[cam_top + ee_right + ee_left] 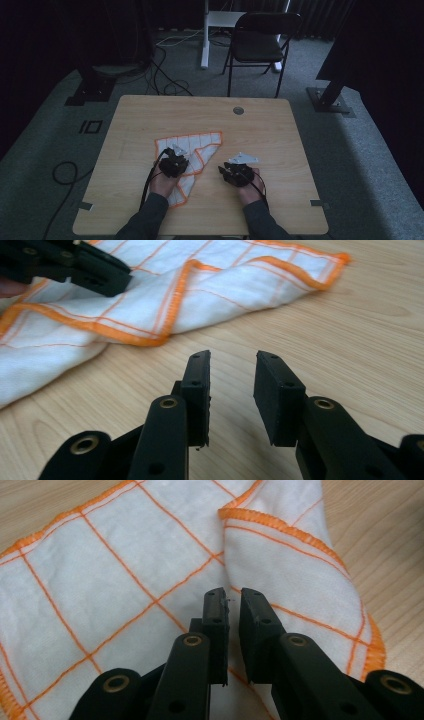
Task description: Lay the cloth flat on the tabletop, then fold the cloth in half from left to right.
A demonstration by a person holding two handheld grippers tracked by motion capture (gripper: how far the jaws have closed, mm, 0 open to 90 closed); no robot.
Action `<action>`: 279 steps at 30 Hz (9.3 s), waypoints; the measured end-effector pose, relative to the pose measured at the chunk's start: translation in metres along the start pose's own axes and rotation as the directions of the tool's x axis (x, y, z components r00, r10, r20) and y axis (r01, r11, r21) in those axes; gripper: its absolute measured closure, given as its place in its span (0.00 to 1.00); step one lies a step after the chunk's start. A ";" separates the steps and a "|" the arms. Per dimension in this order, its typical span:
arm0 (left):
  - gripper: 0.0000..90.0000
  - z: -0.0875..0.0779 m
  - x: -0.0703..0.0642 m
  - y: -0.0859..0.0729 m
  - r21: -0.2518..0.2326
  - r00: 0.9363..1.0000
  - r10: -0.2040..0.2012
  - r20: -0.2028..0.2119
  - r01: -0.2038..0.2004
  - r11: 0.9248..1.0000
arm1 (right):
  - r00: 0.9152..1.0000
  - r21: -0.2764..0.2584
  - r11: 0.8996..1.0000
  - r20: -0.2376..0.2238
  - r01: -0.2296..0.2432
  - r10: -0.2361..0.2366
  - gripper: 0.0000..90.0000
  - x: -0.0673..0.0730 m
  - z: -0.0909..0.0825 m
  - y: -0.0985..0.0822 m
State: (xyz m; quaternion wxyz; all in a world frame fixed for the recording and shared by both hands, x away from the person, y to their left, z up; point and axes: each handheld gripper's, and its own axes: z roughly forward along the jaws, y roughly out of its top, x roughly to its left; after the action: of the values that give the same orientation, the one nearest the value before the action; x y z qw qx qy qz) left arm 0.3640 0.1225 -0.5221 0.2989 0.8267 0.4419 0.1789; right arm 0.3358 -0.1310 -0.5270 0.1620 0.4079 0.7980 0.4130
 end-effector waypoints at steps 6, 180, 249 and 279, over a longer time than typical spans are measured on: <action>0.91 0.003 0.000 0.000 0.010 0.999 0.026 -0.033 -0.026 1.000 | 0.998 0.013 0.999 -0.049 0.040 -0.040 0.70 0.012 0.012 0.006; 0.77 -0.035 0.021 -0.054 -0.037 0.998 -0.021 -0.061 0.019 0.999 | 0.990 0.102 0.993 0.119 0.061 -0.073 0.69 -0.028 0.008 -0.009; 0.99 -0.037 0.053 -0.055 -0.104 0.984 -0.181 -0.002 0.179 0.978 | 0.984 0.068 0.997 0.178 -0.028 0.016 0.59 -0.062 -0.028 -0.032; 0.99 -0.037 -0.010 0.018 -0.169 0.985 0.047 0.168 -0.018 0.985 | 0.987 0.080 0.997 0.163 -0.024 0.011 0.59 -0.059 -0.023 -0.034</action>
State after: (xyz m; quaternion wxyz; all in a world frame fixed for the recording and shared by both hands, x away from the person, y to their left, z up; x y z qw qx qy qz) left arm 0.3490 0.1192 -0.4829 0.4011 0.8181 0.3845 0.1482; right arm 0.3409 -0.2008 -0.5445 0.2063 0.4536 0.7946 0.3469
